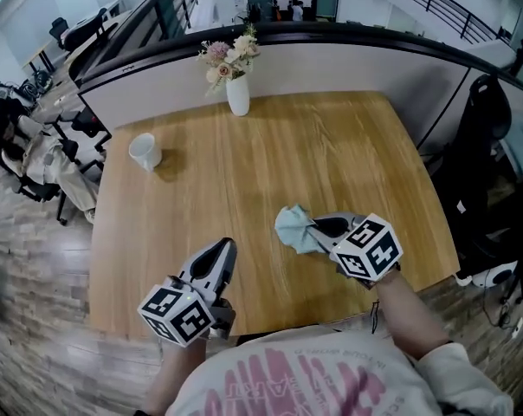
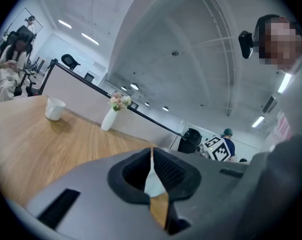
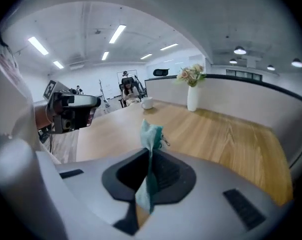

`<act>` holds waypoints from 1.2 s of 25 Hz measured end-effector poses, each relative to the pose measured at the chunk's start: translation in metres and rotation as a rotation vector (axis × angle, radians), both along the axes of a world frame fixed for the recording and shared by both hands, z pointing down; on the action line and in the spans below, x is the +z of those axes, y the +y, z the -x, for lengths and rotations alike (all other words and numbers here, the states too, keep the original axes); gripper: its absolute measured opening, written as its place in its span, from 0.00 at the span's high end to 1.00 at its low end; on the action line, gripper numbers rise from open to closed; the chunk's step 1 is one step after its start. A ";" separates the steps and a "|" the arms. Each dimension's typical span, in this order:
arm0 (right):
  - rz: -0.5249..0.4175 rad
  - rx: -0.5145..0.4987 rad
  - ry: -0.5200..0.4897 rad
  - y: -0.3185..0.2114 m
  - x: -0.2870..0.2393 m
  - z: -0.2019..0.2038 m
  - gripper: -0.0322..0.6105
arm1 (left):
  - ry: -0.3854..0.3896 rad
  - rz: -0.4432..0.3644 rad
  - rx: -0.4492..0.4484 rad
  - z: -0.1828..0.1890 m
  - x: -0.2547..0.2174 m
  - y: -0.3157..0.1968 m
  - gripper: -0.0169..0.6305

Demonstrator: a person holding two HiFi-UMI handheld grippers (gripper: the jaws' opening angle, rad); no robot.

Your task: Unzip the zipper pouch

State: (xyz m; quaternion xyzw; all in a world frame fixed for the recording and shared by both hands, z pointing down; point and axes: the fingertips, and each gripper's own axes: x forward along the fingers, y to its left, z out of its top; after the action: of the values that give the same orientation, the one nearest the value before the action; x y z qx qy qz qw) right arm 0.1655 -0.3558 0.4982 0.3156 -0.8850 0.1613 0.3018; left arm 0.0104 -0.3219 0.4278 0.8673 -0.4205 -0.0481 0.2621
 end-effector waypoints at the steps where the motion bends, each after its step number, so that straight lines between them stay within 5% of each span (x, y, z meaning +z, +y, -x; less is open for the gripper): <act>1: -0.026 -0.035 0.006 -0.002 -0.010 0.002 0.93 | 0.005 0.010 0.028 -0.004 -0.001 -0.001 0.93; 8: -0.333 -0.398 0.094 0.003 -0.107 0.027 0.93 | 0.090 -0.083 0.257 -0.037 -0.057 -0.016 0.56; 13: -0.520 -0.594 0.228 0.020 -0.153 0.049 0.93 | 0.340 -0.052 0.394 -0.055 -0.101 -0.016 0.56; 15: -0.568 -0.640 0.267 0.023 -0.159 0.059 0.93 | 0.370 -0.024 0.444 -0.063 -0.105 -0.012 0.56; 19: -0.648 -0.672 0.332 0.021 -0.161 0.073 0.93 | 0.356 0.041 0.459 -0.075 -0.100 -0.009 0.56; 24: -0.697 -0.648 0.312 0.014 -0.167 0.086 0.91 | 0.322 0.005 0.321 -0.061 -0.104 -0.027 0.80; 27: -0.601 -0.584 0.218 0.007 -0.167 0.090 0.85 | 0.236 -0.043 0.272 -0.052 -0.104 -0.032 0.91; 30: -0.416 -0.498 -0.034 0.002 -0.174 0.089 0.82 | 0.046 -0.121 0.227 -0.043 -0.098 -0.034 0.94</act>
State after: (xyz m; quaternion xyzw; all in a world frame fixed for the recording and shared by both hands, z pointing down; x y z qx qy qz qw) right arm 0.0769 -0.3534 0.3241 0.1418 -0.9539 -0.0966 0.2462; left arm 0.0536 -0.3562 0.3294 0.9223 -0.3096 -0.0632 0.2224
